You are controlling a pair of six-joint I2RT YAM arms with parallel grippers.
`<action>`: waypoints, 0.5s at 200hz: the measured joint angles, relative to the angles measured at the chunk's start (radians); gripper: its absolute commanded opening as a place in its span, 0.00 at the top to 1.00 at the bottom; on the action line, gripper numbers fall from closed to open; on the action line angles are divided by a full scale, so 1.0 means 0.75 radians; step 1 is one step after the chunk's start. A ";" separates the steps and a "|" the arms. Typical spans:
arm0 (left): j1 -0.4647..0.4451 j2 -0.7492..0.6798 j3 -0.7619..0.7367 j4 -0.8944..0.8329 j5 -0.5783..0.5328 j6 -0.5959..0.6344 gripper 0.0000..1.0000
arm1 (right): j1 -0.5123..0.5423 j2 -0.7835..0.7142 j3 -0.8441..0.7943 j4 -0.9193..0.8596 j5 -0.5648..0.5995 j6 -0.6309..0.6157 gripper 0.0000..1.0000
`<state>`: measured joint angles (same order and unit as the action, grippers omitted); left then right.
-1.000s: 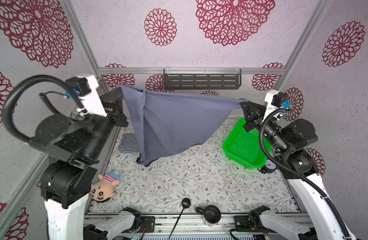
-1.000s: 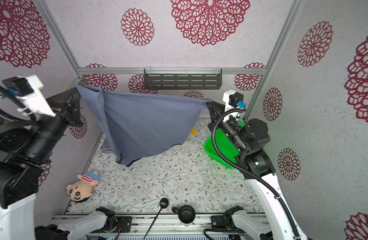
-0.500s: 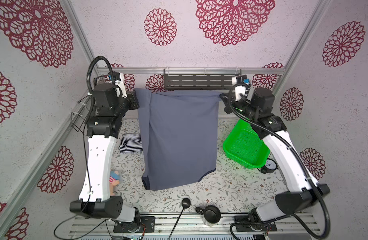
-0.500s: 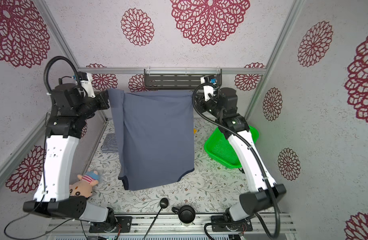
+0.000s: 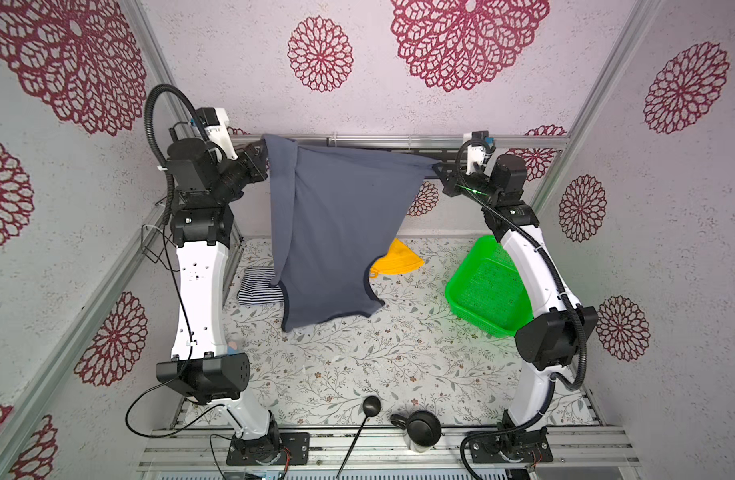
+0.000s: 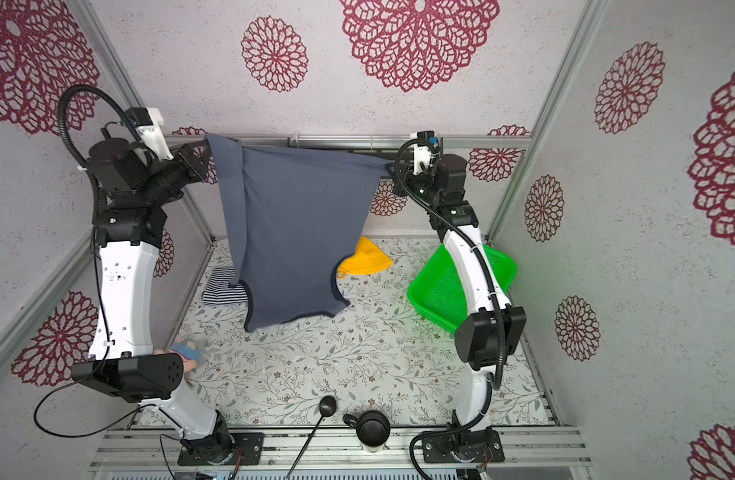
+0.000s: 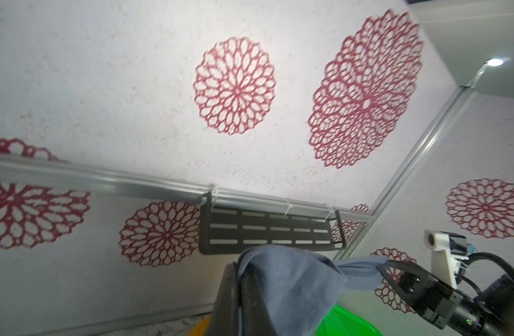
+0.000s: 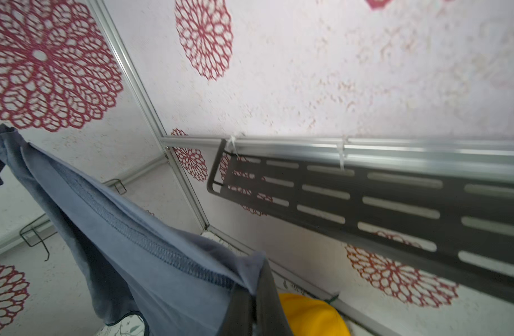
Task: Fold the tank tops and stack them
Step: 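Lift the grey garment high with both grippers and shake it open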
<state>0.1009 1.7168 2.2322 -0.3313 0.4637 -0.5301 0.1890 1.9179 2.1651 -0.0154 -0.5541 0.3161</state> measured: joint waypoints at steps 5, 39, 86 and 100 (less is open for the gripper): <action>0.001 -0.001 0.014 0.019 0.010 -0.011 1.00 | -0.003 -0.013 0.000 0.011 -0.003 0.000 1.00; 0.007 -0.076 0.009 0.178 0.116 -0.125 1.00 | -0.054 -0.182 -0.051 0.066 -0.063 -0.001 1.00; 0.005 -0.545 -0.545 0.332 0.280 -0.167 1.00 | -0.133 -0.662 -0.528 0.121 -0.193 -0.058 1.00; 0.002 -0.739 -0.800 0.364 0.326 -0.158 1.00 | -0.134 -0.777 -0.683 0.086 -0.238 -0.109 1.00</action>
<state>0.1020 1.1629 1.6321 -0.0582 0.7078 -0.6483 0.0887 1.3350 1.6531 0.0490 -0.7322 0.2340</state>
